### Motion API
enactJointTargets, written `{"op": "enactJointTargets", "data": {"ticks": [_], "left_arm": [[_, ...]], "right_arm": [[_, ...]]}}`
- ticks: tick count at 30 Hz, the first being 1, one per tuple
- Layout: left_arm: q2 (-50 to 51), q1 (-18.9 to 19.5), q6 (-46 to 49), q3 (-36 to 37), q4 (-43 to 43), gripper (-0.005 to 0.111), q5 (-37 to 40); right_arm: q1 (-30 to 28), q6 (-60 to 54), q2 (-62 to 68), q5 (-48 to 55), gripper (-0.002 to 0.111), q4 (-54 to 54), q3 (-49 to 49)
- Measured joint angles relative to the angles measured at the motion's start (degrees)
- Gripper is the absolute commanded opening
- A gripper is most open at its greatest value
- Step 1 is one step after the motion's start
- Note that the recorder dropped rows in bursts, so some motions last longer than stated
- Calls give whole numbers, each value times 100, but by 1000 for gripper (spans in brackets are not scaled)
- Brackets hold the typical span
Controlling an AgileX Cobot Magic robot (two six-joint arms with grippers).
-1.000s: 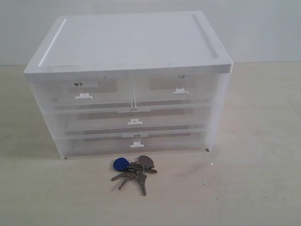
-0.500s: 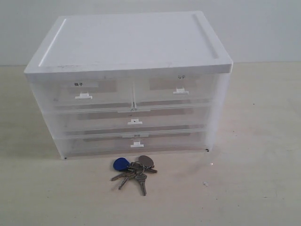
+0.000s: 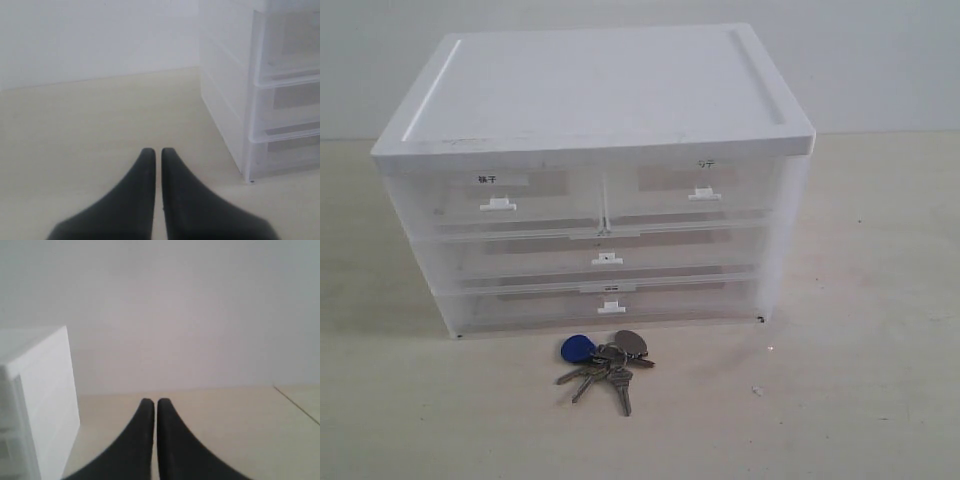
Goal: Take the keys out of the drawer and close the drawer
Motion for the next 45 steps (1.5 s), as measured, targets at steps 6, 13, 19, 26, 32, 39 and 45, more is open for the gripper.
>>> {"op": "enactJointTargets", "data": {"ticks": [6, 13, 19, 26, 32, 39, 45], "left_arm": [[0, 0, -10, 0, 0, 4, 0], [0, 0, -10, 0, 0, 4, 0], [0, 0, -10, 0, 0, 4, 0], [0, 0, -10, 0, 0, 4, 0], [0, 0, -10, 0, 0, 4, 0], [0, 0, -10, 0, 0, 4, 0], [0, 0, -10, 0, 0, 4, 0]], "right_arm": [[0, 0, 0, 592, 0, -350, 78], [0, -50, 0, 1582, 0, -481, 78], [0, -61, 0, 1826, 0, -503, 105], [0, -61, 0, 1826, 0, -503, 105], [0, -39, 0, 1826, 0, -503, 105], [0, -39, 0, 1837, 0, -503, 105], [0, -39, 0, 1837, 0, -503, 105]]}}
